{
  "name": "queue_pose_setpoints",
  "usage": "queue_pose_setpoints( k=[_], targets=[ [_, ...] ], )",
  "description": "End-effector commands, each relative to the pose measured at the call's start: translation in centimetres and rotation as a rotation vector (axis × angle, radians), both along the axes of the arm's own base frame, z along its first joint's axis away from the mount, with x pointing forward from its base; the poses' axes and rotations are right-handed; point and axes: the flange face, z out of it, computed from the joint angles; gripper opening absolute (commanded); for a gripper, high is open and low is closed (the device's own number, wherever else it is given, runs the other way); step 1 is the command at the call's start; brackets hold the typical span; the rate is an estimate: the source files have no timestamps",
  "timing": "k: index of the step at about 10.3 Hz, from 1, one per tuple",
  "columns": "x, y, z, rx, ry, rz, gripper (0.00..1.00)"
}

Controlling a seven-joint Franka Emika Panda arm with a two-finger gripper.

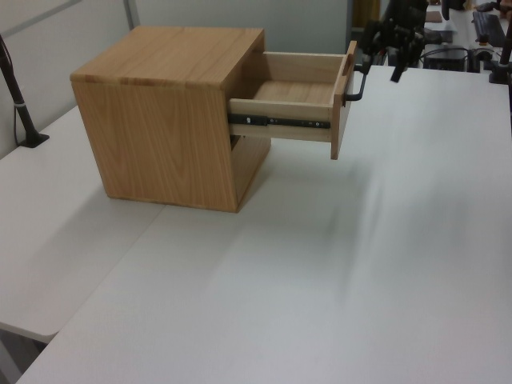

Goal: Open the drawer by sliding it
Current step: 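Release the handle and raise the gripper away from the drawer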

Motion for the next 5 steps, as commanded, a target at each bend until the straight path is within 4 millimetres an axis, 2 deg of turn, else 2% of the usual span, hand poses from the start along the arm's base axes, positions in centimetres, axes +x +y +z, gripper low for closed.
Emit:
queue_pose_setpoints(
  k=[1,3,5],
  targets=[
    [-1.4,-0.5,4.1,-0.191,-0.016,0.429,1.0],
    [-1.3,-1.1,6.2,-0.396,0.057,0.528,1.0],
    [-0.6,-0.4,5.1,-0.516,0.14,0.695,1.0]
  ],
)
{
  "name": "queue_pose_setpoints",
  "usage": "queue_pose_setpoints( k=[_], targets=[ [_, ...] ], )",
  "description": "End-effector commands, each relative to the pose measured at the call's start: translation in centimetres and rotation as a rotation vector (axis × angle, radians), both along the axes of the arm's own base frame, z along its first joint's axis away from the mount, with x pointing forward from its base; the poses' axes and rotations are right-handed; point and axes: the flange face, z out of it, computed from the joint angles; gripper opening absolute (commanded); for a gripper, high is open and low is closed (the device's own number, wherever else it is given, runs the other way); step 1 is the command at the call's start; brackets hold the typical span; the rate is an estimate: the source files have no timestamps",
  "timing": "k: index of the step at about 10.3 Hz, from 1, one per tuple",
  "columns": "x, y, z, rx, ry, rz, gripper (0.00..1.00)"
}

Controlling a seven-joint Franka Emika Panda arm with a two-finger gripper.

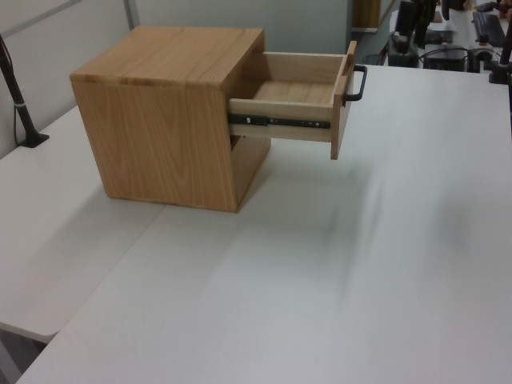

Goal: Open the drawer by sliding it
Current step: 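Release the handle and raise the gripper away from the drawer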

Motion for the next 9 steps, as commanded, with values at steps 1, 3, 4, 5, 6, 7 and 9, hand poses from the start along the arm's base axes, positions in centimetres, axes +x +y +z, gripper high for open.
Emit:
queue_pose_setpoints(
  k=[1,3,4,5,6,7,9],
  targets=[
    [1.9,1.1,-0.4,-0.136,0.085,0.171,1.0],
    [2.5,-0.3,0.2,-0.123,0.075,0.142,1.0],
    [2.5,-0.4,0.2,-0.122,0.077,0.141,1.0],
    [2.5,-0.5,0.2,-0.122,0.077,0.139,1.0],
    [2.4,-1.0,0.2,-0.122,0.078,0.131,1.0],
    [2.3,-1.1,0.2,-0.126,0.085,0.138,1.0],
    [2.2,-0.8,0.3,-0.126,0.083,0.144,1.0]
  ],
)
